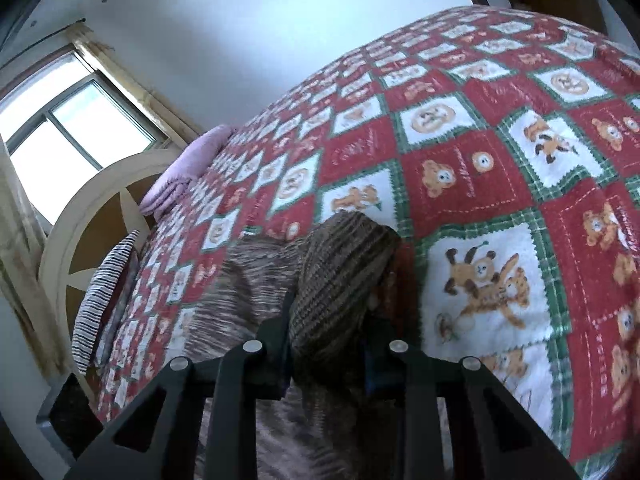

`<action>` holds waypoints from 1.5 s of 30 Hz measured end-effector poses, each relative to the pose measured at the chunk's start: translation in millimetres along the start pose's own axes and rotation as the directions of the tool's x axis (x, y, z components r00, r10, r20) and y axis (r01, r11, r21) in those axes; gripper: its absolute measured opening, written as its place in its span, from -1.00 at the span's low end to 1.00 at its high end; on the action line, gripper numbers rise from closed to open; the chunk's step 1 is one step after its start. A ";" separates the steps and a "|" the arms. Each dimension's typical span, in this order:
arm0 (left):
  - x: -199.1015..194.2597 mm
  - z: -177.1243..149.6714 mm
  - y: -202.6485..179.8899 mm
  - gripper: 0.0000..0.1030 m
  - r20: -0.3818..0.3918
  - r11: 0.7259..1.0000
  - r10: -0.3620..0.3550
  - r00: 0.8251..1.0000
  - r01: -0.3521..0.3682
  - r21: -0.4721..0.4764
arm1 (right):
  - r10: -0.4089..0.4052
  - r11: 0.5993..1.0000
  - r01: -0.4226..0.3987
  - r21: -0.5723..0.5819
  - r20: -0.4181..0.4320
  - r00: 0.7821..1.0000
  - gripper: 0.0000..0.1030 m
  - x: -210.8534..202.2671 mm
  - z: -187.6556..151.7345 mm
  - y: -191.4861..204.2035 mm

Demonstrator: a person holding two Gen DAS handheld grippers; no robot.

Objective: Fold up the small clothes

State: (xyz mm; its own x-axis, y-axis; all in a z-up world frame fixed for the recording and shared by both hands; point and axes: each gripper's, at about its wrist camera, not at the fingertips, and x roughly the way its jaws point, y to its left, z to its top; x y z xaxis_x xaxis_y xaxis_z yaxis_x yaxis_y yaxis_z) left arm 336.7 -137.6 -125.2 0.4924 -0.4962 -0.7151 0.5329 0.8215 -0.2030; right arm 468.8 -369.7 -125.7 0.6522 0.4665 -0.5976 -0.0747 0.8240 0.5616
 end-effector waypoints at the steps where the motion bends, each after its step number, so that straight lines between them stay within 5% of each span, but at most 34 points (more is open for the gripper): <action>1: -3.9 -1.1 -1.4 -0.46 0.000 1.000 0.000 1.000 0.000 0.002 | 0.005 1.000 -0.005 -0.005 0.002 1.000 -0.49 -3.7 -1.0 5.0; 10: -48.2 -19.7 -4.1 -0.47 0.019 0.999 0.031 0.999 -0.032 0.037 | 0.052 0.996 -0.052 -0.069 -0.003 0.999 -0.50 -20.1 -21.2 56.9; 45: -183.2 -95.0 91.7 -0.48 0.133 0.973 0.180 0.975 -0.156 -0.172 | 0.249 0.927 -0.282 -0.246 -0.159 0.955 -0.50 44.9 -97.0 245.5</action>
State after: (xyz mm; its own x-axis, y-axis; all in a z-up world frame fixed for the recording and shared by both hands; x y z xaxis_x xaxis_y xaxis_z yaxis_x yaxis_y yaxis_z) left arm 230.0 55.3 -76.4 0.6675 -0.3736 -0.6441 0.3234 0.9246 -0.2012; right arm 406.6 -115.3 -70.1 0.4847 0.7016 -0.5223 -0.4390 0.7116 0.5485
